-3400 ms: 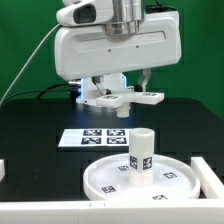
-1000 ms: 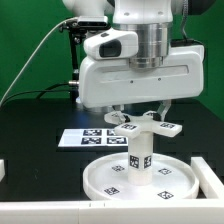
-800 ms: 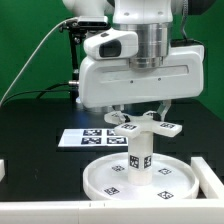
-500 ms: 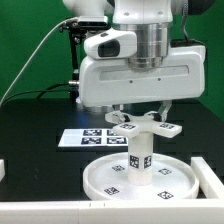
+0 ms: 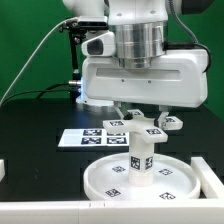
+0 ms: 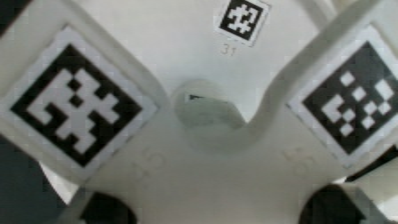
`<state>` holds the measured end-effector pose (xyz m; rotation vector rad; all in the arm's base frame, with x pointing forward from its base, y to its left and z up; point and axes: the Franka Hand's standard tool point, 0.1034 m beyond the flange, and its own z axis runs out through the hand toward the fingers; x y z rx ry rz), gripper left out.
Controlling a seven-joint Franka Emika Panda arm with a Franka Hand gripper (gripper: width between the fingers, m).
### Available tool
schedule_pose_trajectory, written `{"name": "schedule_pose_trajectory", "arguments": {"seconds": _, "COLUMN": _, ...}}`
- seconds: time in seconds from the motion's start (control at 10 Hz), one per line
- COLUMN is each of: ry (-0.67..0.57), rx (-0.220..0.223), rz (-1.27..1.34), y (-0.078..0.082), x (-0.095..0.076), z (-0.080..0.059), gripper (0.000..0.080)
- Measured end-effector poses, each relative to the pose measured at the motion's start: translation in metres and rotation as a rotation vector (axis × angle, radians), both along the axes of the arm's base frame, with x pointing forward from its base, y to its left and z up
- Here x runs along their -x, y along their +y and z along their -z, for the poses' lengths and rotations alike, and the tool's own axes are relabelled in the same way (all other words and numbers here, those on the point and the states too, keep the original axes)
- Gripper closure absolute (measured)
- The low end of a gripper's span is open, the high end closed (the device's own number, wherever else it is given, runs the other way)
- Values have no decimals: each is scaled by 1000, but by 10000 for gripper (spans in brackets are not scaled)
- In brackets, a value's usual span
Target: Assemble round table
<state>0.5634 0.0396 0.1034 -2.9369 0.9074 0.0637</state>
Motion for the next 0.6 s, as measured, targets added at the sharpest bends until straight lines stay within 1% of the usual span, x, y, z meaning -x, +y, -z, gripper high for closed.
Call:
{"name": "schedule_pose_trajectory", "arguments": {"seconds": 0.2, "ry": -1, "rx": 3, "rz": 166, "y": 0, "x": -1, "z": 0, "gripper": 354}}
{"name": "schedule_pose_trajectory", "arguments": {"seconds": 0.5, "ry": 0, "rx": 5, "rz": 212, "y": 0, "x": -1, "z": 1, "gripper": 354}}
{"name": "schedule_pose_trajectory", "arguments": {"seconds": 0.6, "ry": 1, "rx": 5, "rz": 209, "y": 1, "x": -1, "z": -1, "gripper": 205}}
